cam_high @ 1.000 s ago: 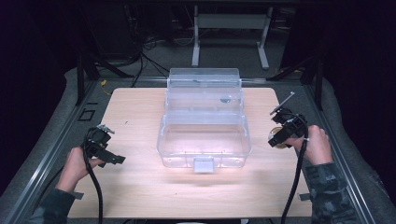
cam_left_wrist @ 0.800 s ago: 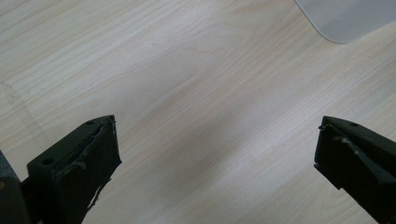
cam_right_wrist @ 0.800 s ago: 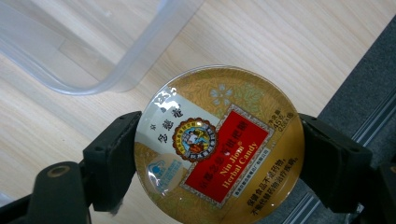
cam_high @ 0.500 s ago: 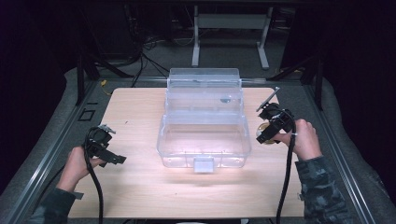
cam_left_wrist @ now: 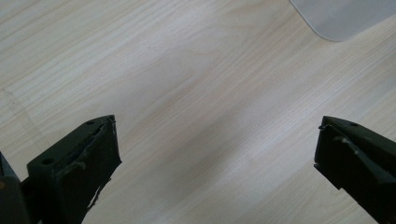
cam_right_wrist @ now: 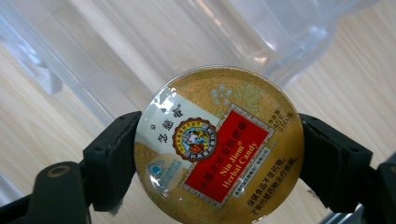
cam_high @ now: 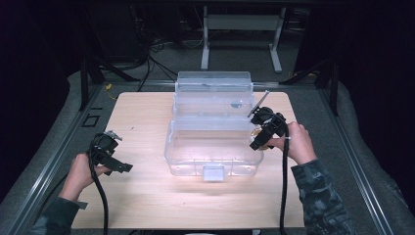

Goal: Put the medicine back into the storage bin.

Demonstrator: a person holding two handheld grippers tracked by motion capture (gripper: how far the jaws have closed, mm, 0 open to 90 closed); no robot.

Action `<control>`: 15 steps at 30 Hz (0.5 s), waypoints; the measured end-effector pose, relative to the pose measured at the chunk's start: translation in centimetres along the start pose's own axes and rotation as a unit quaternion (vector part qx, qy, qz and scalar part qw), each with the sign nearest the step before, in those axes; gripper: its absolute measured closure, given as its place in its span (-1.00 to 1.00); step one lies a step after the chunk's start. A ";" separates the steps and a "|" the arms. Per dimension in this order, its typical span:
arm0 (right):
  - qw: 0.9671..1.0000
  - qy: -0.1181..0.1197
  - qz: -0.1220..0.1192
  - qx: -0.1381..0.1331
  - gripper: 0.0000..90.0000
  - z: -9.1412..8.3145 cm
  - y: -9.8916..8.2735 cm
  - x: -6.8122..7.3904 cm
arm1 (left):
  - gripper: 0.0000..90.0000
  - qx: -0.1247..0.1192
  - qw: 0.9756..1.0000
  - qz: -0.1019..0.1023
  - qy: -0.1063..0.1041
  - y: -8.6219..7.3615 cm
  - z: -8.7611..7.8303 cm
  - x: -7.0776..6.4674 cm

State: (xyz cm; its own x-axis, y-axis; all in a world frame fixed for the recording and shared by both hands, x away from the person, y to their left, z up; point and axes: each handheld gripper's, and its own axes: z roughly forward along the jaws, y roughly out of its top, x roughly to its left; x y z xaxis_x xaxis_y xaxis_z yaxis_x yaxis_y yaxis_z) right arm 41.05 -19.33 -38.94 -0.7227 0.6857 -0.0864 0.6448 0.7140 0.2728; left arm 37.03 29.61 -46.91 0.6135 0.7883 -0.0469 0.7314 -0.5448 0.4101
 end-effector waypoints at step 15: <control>0.999 0.029 -0.014 0.011 -0.56 3.3 1.7 1.7 | -1.00 0.003 1.000 -0.007 -0.001 -0.3 0.3 0.4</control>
State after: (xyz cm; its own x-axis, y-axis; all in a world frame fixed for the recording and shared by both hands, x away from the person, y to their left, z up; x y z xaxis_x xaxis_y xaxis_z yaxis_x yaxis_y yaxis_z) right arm 41.75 -16.47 -41.77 -0.7531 0.6568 -0.0369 0.6295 0.7358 0.2495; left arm 37.14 29.97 -47.33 0.6045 0.7947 -0.0543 0.7411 -0.5361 0.4041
